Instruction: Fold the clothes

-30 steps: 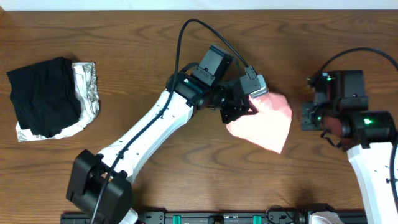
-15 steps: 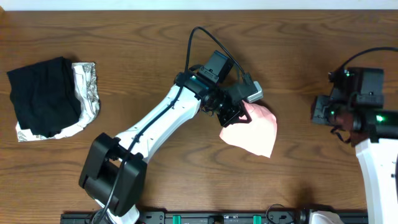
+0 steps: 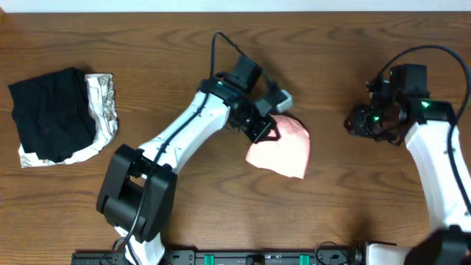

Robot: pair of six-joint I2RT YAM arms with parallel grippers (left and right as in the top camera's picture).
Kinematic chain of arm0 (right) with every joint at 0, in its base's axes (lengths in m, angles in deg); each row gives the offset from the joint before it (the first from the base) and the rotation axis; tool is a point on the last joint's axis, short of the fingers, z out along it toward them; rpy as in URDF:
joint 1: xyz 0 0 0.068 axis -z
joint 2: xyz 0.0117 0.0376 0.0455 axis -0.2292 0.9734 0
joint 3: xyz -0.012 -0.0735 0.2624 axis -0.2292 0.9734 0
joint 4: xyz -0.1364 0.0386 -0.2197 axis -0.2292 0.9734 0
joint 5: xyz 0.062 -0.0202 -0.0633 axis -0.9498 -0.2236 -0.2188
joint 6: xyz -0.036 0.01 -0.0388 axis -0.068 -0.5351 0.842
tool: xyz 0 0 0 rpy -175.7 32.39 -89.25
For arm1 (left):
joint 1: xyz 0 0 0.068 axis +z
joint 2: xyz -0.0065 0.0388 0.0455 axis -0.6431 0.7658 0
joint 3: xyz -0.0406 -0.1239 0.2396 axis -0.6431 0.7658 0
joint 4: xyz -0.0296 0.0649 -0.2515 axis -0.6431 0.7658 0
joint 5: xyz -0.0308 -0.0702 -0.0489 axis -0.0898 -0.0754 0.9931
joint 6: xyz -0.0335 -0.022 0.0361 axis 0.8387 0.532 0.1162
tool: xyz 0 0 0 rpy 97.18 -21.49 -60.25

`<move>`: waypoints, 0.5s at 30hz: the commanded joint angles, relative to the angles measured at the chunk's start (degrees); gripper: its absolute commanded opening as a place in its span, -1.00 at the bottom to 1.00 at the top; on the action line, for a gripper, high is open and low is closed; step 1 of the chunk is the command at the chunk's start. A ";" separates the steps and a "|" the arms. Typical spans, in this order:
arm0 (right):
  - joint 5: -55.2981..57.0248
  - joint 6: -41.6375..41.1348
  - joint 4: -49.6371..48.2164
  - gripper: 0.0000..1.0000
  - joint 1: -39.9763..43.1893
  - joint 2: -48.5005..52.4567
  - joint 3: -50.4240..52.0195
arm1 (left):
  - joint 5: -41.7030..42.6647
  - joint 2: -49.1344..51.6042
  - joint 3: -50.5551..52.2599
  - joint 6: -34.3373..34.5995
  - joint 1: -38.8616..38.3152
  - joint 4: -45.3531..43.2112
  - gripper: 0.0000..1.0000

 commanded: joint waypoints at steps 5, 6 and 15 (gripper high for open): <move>-16.85 2.01 -6.05 -0.13 -0.55 8.94 -0.24 | -1.11 0.42 -0.68 3.10 3.50 3.74 -0.88; -17.97 2.03 -6.75 -0.10 -0.94 10.21 -0.24 | -1.14 0.50 -0.68 3.08 3.63 4.07 -0.88; -31.45 1.81 -16.50 0.16 -4.96 21.97 -0.24 | -1.05 0.52 -0.52 3.06 3.61 6.80 -0.88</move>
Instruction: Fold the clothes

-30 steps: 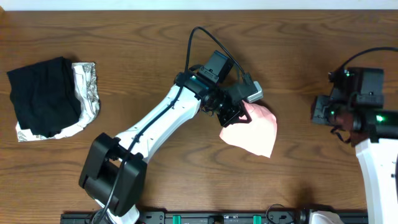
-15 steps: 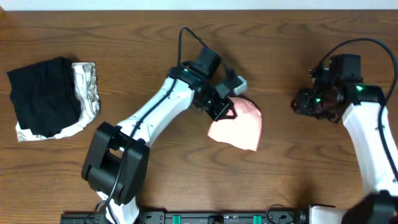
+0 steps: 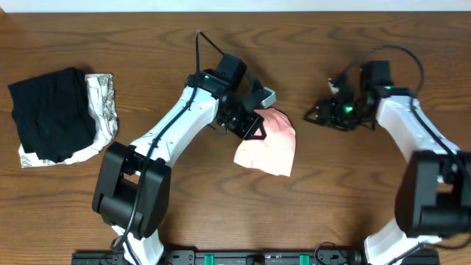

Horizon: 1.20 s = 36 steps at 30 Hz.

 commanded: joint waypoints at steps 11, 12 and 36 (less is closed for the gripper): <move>-13.27 -1.55 -5.95 0.17 -2.60 11.17 -0.24 | 11.30 0.42 -0.55 -1.27 0.04 1.57 -0.88; -14.10 -1.55 -5.99 0.17 -2.82 11.65 -0.24 | 11.37 0.39 -0.55 -1.25 0.04 1.25 -0.88; -33.92 -4.07 -6.78 0.37 -3.39 12.39 -0.24 | 13.27 -0.31 -0.57 -2.97 0.07 1.20 -0.88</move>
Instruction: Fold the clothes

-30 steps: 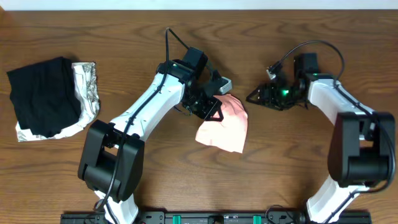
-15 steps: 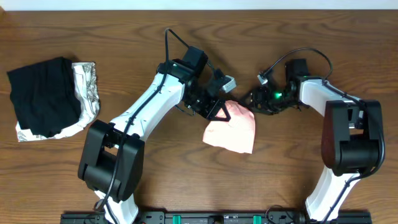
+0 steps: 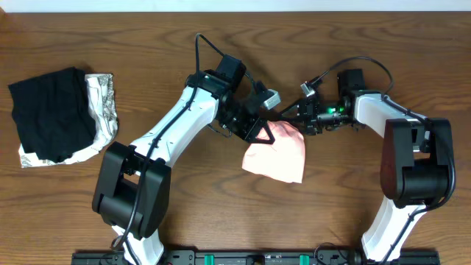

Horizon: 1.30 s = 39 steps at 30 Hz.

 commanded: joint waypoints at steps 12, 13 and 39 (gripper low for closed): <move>6.01 -0.33 6.08 0.51 -0.11 0.85 -0.20 | -5.95 -6.23 -0.61 -3.58 1.14 0.13 -0.88; 6.01 -0.31 6.23 0.57 -0.15 0.85 -0.20 | -5.90 -6.84 -0.61 -3.54 1.33 0.00 -0.88; -18.67 0.74 -1.05 -0.97 -2.21 0.85 -0.20 | -5.49 -7.85 -0.61 -3.26 1.38 0.09 -0.88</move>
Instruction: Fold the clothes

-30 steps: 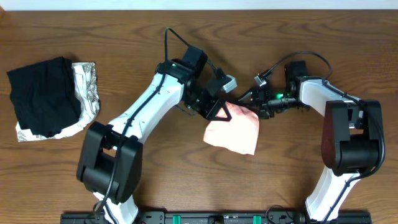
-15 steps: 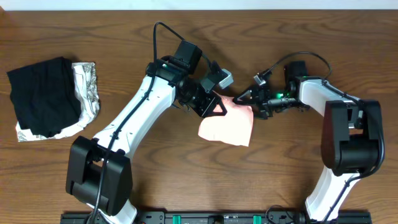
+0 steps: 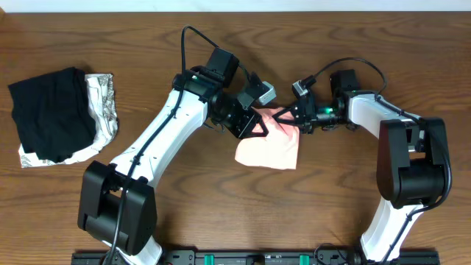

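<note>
A pink cloth (image 3: pixel 270 149) lies in the middle of the table as a small, roughly square bundle. My left gripper (image 3: pixel 255 126) comes in from the left and is shut on the cloth's upper left edge. My right gripper (image 3: pixel 282 117) reaches in from the right, its black fingers closed on the cloth's top edge, a short way from the left one. The two grippers almost meet above the cloth. A black garment (image 3: pixel 51 112) lies on a silver-white garment (image 3: pixel 104 103) at the far left.
The pile of black and silver-white clothes takes up the table's left end. Both arms cross the middle of the table, with cables looping above them. The table's front edge holds the arm bases.
The right gripper has gone from just right of the cloth's top onto its top edge. The left gripper has shifted a little left and up. The cloth now looks squarer.
The left gripper held the pink cloth's top left edge while the right arm stood folded at the far right. The right gripper was then nearer, then beside the cloth. Now both grippers hold the cloth's top edge.
</note>
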Robot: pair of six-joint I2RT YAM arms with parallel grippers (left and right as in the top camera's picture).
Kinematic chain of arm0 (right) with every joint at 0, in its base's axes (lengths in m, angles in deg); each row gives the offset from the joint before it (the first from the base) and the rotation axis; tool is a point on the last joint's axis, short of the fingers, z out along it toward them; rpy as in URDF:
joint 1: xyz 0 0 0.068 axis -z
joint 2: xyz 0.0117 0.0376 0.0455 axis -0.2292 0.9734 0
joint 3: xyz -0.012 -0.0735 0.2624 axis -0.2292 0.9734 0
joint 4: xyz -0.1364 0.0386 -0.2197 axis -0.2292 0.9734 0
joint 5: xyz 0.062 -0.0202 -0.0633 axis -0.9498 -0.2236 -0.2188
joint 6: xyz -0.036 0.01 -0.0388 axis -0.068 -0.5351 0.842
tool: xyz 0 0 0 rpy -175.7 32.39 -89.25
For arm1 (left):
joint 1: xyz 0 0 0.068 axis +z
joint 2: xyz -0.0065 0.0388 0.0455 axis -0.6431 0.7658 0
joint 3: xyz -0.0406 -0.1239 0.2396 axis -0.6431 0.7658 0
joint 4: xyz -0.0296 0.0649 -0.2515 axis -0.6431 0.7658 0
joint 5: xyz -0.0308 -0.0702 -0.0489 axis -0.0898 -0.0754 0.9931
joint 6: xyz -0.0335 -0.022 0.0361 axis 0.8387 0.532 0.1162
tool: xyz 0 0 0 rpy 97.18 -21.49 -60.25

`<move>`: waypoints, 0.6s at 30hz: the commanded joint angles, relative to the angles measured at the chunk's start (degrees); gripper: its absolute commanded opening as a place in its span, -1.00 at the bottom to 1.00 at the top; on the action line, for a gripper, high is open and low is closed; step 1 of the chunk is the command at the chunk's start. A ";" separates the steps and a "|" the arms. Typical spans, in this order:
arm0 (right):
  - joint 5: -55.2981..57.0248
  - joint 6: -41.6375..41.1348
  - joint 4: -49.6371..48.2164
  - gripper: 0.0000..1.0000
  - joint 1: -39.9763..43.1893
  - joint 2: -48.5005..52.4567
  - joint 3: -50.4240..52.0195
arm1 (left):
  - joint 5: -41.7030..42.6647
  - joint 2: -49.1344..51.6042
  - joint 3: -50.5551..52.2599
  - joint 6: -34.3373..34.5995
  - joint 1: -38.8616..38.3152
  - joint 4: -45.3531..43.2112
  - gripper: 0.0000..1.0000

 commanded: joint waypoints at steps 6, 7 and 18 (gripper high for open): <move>-2.95 -0.81 -6.47 -0.97 1.75 0.76 -0.22 | 0.76 -1.60 -0.59 -0.72 0.28 4.87 -0.88; -1.99 -2.08 -8.15 -0.97 2.36 0.76 -0.22 | 0.76 -1.57 -0.59 -0.72 0.26 6.01 -0.88; 1.49 -8.66 -17.33 -0.82 4.39 0.76 -0.22 | 0.52 -0.85 5.29 -0.66 -0.68 4.13 -0.88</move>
